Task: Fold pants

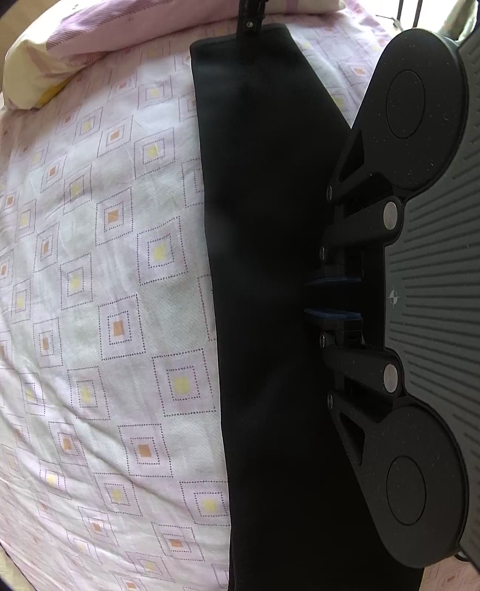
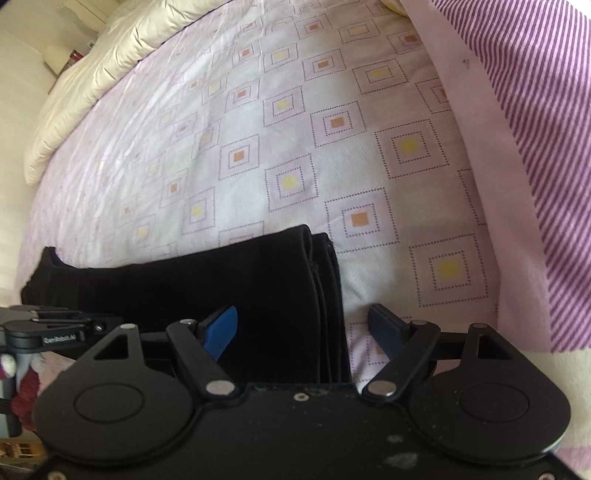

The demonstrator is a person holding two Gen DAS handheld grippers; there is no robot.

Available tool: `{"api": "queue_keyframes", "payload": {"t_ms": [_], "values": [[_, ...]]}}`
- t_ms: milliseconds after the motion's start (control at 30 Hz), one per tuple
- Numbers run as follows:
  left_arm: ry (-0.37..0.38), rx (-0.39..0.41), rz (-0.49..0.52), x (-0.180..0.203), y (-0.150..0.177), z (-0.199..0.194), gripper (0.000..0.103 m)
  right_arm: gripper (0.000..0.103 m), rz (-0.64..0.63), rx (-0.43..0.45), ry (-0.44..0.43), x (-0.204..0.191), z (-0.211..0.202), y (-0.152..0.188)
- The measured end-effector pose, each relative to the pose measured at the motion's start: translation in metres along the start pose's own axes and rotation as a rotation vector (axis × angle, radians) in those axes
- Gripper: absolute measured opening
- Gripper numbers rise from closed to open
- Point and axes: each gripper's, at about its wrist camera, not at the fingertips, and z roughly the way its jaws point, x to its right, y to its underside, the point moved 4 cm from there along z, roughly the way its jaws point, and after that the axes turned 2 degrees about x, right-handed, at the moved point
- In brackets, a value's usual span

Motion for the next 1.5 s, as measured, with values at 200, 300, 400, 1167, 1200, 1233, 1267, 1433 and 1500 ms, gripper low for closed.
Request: {"api": "queue_keyframes", "payload": {"t_ms": [200,300,400,1167,1200,1233,1267,1433,1500], "values": [[-0.014,0.005,0.012,0.005,0.000,0.002,0.014,0.085,0.009,0.007,-0.037,-0.008,0.005,-0.005],[-0.013,0.006,0.015,0.006,0.000,0.002,0.015,0.033,0.061,-0.027,-0.120,-0.012,0.012,-0.008],[-0.009,0.006,0.014,0.006,0.000,0.002,0.015,0.017,0.075,-0.046,-0.109,-0.020,0.023,-0.004],[-0.028,0.200,0.033,-0.025,0.012,-0.032,0.015,0.014,0.086,0.130,-0.226,-0.187,-0.065,0.000],[-0.024,0.221,0.007,-0.036,0.012,-0.039,0.015,0.014,0.078,0.129,-0.222,-0.199,-0.062,0.003],[-0.012,0.235,-0.021,-0.050,0.012,-0.046,0.015,0.014,0.068,0.129,-0.213,-0.212,-0.058,0.006],[-0.003,0.244,-0.050,-0.066,0.013,-0.052,0.015,0.014,0.053,0.128,-0.202,-0.225,-0.054,0.009],[-0.035,0.262,-0.105,-0.136,0.019,-0.072,0.014,0.013,-0.004,0.105,-0.142,-0.285,-0.021,0.028],[-0.045,0.264,-0.109,-0.162,0.026,-0.077,0.014,0.013,-0.014,0.099,-0.126,-0.310,-0.003,0.035]]}}
